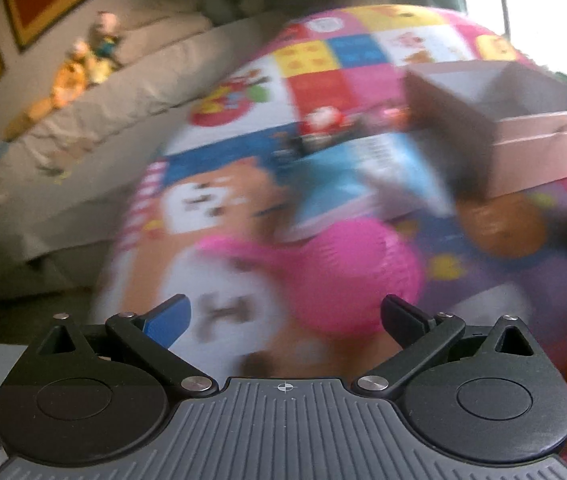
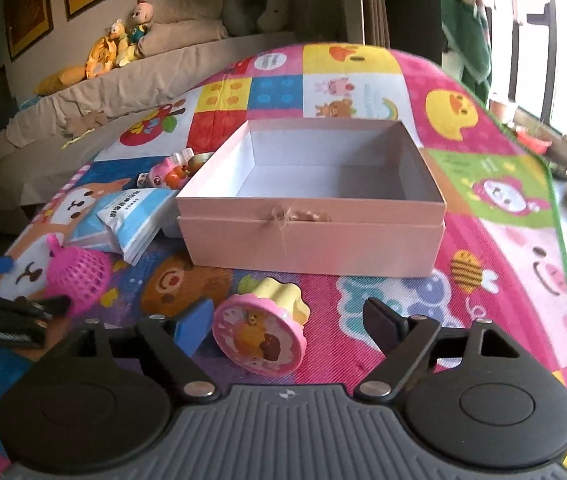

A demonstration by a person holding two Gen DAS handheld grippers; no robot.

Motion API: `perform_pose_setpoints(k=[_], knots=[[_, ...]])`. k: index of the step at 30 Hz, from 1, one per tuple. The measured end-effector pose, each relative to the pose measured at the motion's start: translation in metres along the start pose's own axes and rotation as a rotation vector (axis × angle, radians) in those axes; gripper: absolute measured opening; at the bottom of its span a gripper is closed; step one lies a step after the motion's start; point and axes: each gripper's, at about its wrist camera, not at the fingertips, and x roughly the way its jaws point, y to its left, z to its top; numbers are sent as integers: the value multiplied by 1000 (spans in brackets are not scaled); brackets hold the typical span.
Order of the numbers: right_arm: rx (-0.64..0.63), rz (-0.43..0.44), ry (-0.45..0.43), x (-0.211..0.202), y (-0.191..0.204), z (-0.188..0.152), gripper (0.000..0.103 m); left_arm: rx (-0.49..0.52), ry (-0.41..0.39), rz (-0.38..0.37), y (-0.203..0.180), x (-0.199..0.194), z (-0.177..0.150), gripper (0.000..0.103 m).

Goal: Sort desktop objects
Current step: 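Grasp the pink basket scoop with the left gripper while the right gripper holds the clock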

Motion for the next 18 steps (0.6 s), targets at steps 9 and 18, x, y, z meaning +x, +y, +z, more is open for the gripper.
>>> perform_pose_setpoints(k=[9, 18], knots=[[-100, 0, -28, 3, 24, -8, 84, -312, 87, -206, 23, -1, 18, 103], [-179, -104, -39, 4, 33, -17, 84, -298, 80, -134, -7, 30, 31, 79]])
